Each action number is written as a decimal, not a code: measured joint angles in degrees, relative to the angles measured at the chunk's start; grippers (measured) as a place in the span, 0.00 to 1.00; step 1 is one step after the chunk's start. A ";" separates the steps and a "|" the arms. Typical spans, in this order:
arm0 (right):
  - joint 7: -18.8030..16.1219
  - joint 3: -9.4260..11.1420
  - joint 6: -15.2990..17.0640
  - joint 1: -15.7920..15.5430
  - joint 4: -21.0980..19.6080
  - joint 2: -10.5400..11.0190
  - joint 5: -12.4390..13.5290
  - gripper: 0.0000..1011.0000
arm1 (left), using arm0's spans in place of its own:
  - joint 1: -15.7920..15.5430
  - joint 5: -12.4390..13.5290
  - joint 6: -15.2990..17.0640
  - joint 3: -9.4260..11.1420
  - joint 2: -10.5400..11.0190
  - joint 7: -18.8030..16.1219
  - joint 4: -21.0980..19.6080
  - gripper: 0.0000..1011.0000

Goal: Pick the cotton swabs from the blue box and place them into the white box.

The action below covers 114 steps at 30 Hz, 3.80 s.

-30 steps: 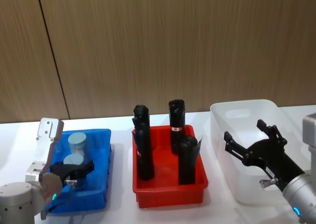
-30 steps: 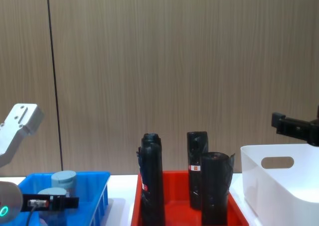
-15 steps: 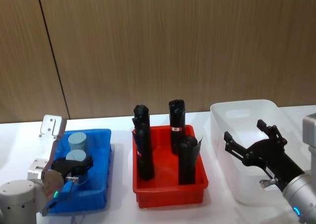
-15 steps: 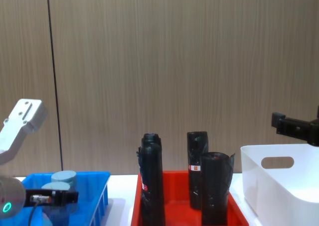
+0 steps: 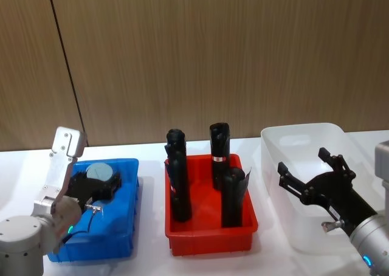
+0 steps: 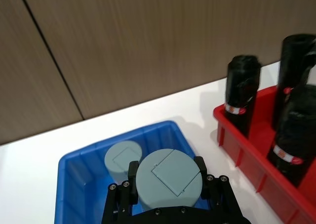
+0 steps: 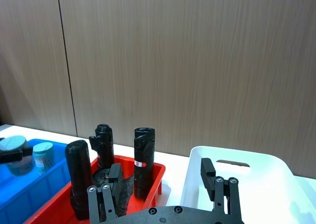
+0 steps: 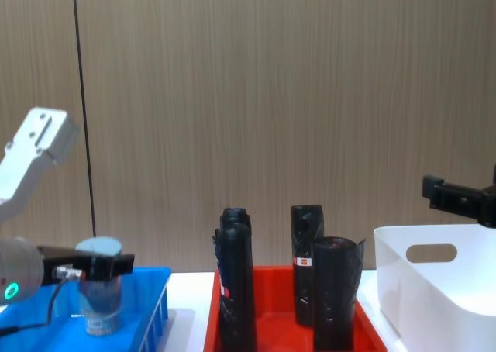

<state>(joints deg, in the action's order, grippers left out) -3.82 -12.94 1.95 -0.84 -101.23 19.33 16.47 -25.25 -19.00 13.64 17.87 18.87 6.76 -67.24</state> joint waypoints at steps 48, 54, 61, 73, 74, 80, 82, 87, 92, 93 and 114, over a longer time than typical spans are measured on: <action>0.00 0.00 0.00 0.00 0.00 0.00 0.00 0.99 | 0.91 -9.90 -9.35 -1.43 4.25 39.71 -7.58 0.66; 0.00 0.00 0.00 0.00 0.00 0.00 0.00 0.99 | -0.63 -10.84 -9.59 -0.93 3.67 45.68 -5.17 0.66; 0.00 0.00 0.00 0.00 0.00 0.00 0.00 0.99 | -2.45 -11.73 -9.74 -0.12 2.77 51.75 -2.24 0.66; 0.00 0.00 0.00 0.00 0.00 0.00 0.00 0.99 | -3.87 -13.13 -10.86 0.93 1.89 56.63 0.43 0.66; 0.00 0.00 0.00 0.00 0.00 0.00 0.00 0.99 | -3.90 -13.18 -10.91 0.96 1.87 56.76 0.51 0.66; -0.04 0.02 0.00 0.00 0.00 -0.01 -0.01 0.99 | -4.15 -13.54 -11.23 1.22 1.69 57.76 1.09 0.66; -0.13 0.03 0.00 0.02 0.01 0.00 -0.05 0.99 | -4.23 -13.62 -11.31 1.28 1.64 58.02 1.24 0.66; -0.96 0.06 0.13 0.19 0.01 0.17 -0.94 0.99 | -4.33 -13.80 -11.45 1.39 1.56 58.50 1.50 0.66; -2.53 0.11 0.57 0.64 0.00 0.54 -1.98 0.99 | -4.41 -13.90 -11.54 1.46 1.53 58.76 1.65 0.66; -2.98 0.13 0.71 0.74 -0.03 0.61 -2.28 0.99 | -4.42 -13.90 -11.55 1.47 1.52 58.79 1.67 0.66; -18.98 1.29 8.18 5.69 -0.85 3.55 -2.42 0.99 | -4.54 -14.06 -11.73 1.59 1.44 59.27 1.92 0.66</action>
<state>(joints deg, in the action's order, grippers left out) -22.80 -11.64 10.13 4.85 -102.08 22.88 14.04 -29.79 -33.06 1.91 19.46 20.31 66.03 -65.32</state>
